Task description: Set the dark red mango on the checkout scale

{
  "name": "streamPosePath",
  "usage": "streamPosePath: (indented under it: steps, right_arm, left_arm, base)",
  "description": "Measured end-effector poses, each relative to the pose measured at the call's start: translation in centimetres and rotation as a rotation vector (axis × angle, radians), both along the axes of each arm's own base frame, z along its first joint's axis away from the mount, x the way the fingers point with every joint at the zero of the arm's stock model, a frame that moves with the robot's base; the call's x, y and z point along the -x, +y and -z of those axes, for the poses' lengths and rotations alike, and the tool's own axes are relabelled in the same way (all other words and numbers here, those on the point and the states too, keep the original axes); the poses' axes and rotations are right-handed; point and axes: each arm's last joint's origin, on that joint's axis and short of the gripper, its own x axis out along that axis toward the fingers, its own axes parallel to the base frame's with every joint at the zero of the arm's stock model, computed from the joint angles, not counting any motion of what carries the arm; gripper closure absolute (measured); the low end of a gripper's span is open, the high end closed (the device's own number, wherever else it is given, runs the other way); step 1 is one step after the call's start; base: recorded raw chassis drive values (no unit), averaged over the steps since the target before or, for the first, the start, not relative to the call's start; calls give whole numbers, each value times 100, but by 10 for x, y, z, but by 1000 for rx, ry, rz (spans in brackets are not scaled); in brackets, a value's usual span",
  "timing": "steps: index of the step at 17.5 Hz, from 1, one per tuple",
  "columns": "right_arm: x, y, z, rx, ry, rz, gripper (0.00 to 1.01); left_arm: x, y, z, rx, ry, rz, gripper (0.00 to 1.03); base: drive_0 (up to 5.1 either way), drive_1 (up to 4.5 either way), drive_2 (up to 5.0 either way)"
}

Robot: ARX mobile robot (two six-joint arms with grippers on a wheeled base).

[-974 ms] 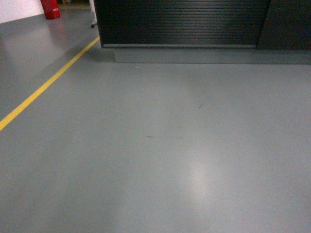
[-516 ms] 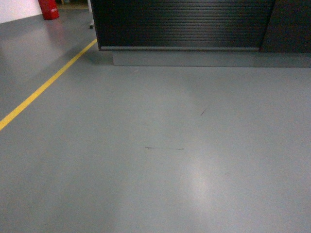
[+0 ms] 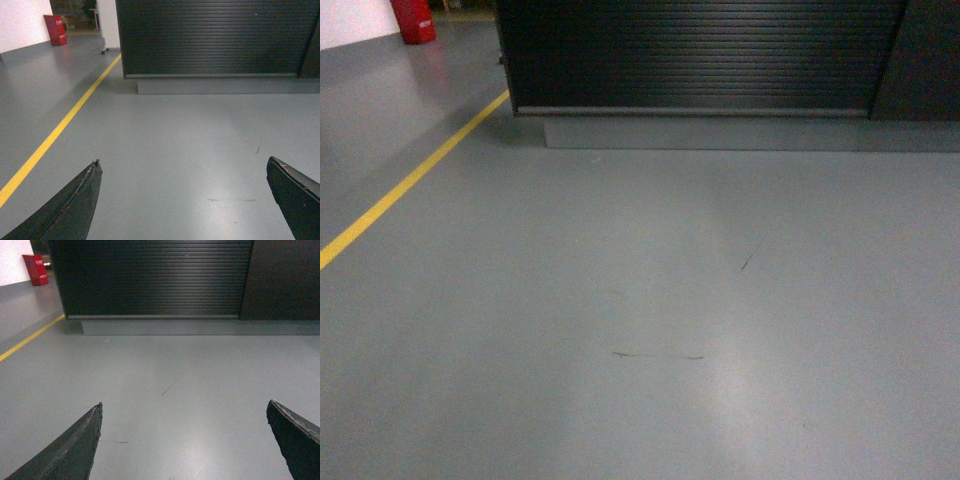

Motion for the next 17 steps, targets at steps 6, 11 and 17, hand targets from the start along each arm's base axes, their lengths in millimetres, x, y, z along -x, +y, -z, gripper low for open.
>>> streamPosePath:
  steps: [6,11,17]
  right_arm:
    - [0,0,0,0,0,0,3]
    - [0,0,0,0,-1,0,3]
    - [0,0,0,0,-1,0,3]
  left_arm:
    - [0,0,0,0,0,0,5]
    - [0,0,0,0,-3,0,5]
    - [0,0,0,0,0,0,5]
  base:
    - [3,428,-421]
    - [-2,422,-426]
    - [-6,418,-430]
